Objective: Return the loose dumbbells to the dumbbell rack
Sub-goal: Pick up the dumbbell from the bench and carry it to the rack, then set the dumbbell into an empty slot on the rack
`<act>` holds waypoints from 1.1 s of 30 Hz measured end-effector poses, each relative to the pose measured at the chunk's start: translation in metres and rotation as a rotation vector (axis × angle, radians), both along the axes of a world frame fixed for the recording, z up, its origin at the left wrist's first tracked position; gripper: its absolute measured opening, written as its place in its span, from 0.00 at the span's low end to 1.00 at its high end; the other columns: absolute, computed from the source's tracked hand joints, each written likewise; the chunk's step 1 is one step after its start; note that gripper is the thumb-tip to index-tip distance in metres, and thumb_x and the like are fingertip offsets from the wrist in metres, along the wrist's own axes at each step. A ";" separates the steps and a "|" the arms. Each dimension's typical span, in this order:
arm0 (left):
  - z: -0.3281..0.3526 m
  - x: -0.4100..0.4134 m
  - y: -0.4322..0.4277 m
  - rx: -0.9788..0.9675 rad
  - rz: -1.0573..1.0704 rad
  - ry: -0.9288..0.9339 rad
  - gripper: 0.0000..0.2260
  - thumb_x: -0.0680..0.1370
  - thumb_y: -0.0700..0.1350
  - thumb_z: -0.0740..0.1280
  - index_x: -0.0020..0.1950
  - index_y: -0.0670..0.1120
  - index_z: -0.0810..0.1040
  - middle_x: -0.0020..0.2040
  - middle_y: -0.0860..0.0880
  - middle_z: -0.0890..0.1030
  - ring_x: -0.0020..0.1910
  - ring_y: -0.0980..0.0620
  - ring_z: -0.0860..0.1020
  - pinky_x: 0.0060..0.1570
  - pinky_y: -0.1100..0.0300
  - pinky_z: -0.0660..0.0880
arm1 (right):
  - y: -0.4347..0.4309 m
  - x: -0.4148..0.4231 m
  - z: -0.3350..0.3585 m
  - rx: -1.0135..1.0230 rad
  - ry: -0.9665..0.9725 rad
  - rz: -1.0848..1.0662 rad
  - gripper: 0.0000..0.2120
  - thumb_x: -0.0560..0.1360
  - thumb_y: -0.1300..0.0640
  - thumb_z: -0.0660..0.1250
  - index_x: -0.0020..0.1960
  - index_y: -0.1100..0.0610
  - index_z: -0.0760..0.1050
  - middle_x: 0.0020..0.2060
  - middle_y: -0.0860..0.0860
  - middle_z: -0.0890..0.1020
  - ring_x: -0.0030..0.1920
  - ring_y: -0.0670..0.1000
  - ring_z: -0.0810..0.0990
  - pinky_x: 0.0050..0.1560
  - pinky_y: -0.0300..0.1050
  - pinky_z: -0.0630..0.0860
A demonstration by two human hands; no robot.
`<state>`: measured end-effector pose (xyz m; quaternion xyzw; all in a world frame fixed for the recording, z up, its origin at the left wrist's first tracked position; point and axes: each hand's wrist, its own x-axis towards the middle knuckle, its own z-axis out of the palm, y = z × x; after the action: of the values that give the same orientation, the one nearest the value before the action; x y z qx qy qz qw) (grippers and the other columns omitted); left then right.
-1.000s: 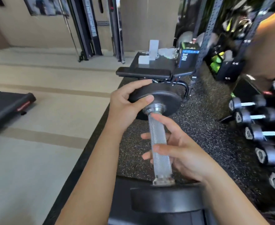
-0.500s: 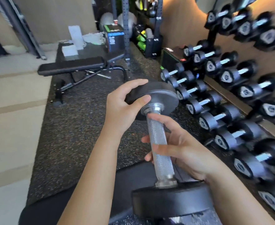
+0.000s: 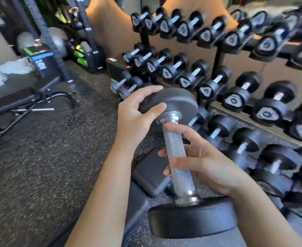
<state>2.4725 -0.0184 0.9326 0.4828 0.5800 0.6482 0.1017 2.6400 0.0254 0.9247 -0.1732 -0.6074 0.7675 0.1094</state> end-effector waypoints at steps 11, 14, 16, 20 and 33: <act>-0.012 0.194 0.169 -0.012 -0.354 -0.137 0.14 0.68 0.41 0.70 0.51 0.57 0.79 0.54 0.51 0.81 0.57 0.53 0.78 0.59 0.53 0.73 | 0.111 0.201 0.001 0.073 -0.087 -0.350 0.29 0.70 0.74 0.65 0.60 0.44 0.71 0.45 0.61 0.77 0.36 0.57 0.80 0.41 0.47 0.79; -0.016 0.238 0.207 -0.010 -0.449 -0.155 0.14 0.68 0.41 0.70 0.50 0.56 0.79 0.53 0.51 0.81 0.56 0.52 0.78 0.59 0.53 0.73 | 0.134 0.242 -0.002 0.053 -0.076 -0.428 0.29 0.66 0.70 0.67 0.59 0.43 0.73 0.44 0.60 0.77 0.37 0.58 0.81 0.42 0.48 0.80; -0.017 0.259 0.229 -0.012 -0.499 -0.155 0.14 0.68 0.41 0.70 0.49 0.56 0.79 0.52 0.52 0.81 0.56 0.52 0.78 0.58 0.54 0.73 | 0.146 0.261 -0.005 0.028 -0.063 -0.488 0.28 0.64 0.68 0.67 0.57 0.42 0.74 0.44 0.61 0.77 0.35 0.58 0.80 0.40 0.48 0.79; -0.022 0.301 0.277 -0.046 -0.619 -0.162 0.14 0.68 0.40 0.70 0.50 0.55 0.79 0.52 0.51 0.81 0.55 0.52 0.78 0.59 0.55 0.73 | 0.173 0.298 -0.011 -0.028 -0.057 -0.612 0.29 0.67 0.73 0.67 0.56 0.41 0.74 0.44 0.61 0.78 0.35 0.57 0.80 0.40 0.48 0.80; -0.034 0.381 0.457 -0.078 -0.991 -0.199 0.14 0.68 0.41 0.71 0.50 0.54 0.79 0.51 0.51 0.81 0.54 0.52 0.78 0.57 0.56 0.73 | 0.301 0.346 -0.014 -0.011 -0.189 -0.985 0.29 0.70 0.73 0.65 0.58 0.42 0.72 0.44 0.60 0.79 0.36 0.57 0.81 0.47 0.62 0.74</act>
<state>2.8539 0.4384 0.8982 0.6318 0.2924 0.5428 0.4698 2.9861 0.3264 0.9108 -0.5086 -0.4568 0.6089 0.4023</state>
